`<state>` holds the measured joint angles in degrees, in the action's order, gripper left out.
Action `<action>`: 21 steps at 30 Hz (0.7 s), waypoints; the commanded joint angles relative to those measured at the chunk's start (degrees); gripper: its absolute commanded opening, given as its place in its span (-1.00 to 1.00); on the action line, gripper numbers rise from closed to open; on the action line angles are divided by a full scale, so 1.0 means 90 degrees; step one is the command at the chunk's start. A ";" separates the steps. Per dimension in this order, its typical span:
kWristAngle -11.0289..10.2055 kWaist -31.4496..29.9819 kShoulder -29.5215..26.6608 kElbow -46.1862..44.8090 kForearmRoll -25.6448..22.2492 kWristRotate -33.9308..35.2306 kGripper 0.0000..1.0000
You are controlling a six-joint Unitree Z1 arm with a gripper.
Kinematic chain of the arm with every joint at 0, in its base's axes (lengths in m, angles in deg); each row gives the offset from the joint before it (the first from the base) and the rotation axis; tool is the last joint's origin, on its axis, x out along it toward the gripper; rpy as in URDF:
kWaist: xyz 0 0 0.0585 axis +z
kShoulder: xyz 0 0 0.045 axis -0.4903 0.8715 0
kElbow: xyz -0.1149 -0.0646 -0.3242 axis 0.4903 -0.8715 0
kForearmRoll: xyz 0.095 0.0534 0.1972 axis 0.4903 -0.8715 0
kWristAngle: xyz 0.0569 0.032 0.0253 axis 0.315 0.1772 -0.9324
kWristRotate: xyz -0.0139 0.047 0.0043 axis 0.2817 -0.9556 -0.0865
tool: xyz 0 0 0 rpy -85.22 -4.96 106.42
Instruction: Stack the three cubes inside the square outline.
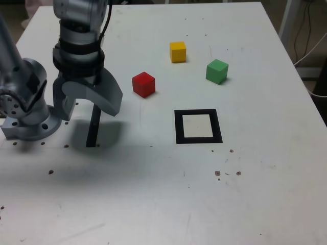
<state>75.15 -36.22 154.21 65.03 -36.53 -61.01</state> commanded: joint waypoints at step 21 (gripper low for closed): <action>-0.0244 0.0043 -0.0173 0.0353 -0.0264 -0.0060 0.97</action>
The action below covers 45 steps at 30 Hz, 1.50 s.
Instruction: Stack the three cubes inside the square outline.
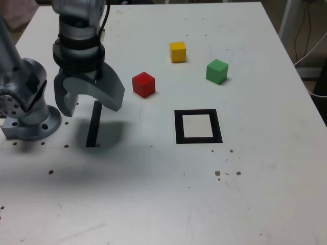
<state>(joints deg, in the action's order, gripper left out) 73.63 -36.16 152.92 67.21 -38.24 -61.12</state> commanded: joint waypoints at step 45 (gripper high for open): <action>-0.0859 0.3349 0.1951 0.2367 -0.0073 -0.3785 0.97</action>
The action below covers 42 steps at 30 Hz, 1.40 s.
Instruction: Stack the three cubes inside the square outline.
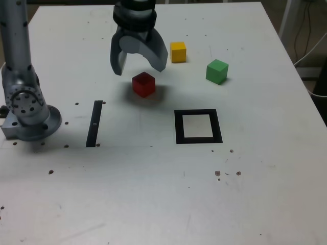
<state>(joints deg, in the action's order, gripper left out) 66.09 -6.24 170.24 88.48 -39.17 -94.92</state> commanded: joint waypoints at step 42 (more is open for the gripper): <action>-0.0242 -0.0297 0.0076 -0.0956 0.1393 -0.1840 0.58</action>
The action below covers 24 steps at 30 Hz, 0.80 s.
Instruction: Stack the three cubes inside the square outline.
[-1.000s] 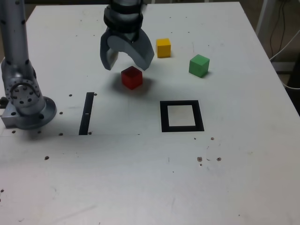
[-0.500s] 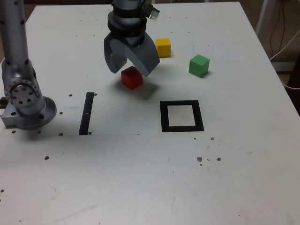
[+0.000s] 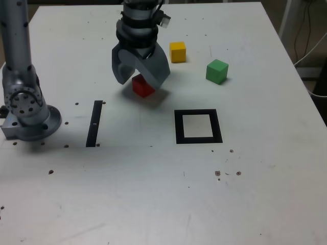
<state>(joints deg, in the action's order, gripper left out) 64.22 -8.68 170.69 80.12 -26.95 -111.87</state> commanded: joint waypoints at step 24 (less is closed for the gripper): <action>-0.0119 -0.0150 0.0031 -0.0269 0.0531 0.0252 -0.11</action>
<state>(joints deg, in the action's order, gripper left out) 63.23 -9.94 171.01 77.78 -22.27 -109.81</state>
